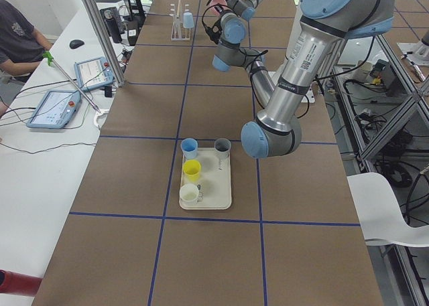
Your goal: Transfer IKEA cup to right arm and place on rack
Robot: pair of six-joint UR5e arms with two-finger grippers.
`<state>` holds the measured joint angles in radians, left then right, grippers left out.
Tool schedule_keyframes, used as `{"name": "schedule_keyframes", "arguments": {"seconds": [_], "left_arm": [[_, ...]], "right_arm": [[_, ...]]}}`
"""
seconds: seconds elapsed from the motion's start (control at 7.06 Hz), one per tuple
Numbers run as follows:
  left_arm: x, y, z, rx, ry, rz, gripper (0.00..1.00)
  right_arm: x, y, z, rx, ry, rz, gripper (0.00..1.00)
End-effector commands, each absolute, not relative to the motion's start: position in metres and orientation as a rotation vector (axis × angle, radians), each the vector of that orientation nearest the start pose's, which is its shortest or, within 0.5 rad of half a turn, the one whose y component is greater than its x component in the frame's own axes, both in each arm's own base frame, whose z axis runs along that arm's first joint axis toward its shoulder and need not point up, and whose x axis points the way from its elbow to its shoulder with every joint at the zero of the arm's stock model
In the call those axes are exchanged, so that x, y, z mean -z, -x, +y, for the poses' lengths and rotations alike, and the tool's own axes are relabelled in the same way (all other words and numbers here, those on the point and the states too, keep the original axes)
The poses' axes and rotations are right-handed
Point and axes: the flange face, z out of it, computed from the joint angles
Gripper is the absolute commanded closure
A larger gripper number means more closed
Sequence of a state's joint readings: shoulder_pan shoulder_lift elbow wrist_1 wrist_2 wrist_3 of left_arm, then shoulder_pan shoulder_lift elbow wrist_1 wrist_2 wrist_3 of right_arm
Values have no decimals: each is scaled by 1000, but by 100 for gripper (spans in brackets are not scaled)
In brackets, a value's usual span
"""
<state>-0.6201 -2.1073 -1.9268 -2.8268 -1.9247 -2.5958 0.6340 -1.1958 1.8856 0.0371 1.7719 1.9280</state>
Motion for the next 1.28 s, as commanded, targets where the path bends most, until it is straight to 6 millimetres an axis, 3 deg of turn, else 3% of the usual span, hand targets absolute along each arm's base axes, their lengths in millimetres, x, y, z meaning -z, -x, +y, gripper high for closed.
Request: {"name": "schedule_keyframes", "arguments": {"seconds": [0.0,0.28,0.57,0.99,1.13], "left_arm": [[-85,-344,-359,587,655,2072,100],[-85,-347,-356,583,661,2068,100],[-86,-349,-357,584,663,2064,100],[-83,-349,-357,581,662,2071,100],[-83,-349,-357,583,660,2070,92]], "right_arm": [[-169,309,-368,-299,-218,-2289,1],[-169,309,-371,-324,-231,-2292,2],[-169,308,-371,-328,-234,-2295,12],[-168,308,-371,-324,-236,-2301,20],[-168,307,-371,-328,-237,-2301,32]]}}
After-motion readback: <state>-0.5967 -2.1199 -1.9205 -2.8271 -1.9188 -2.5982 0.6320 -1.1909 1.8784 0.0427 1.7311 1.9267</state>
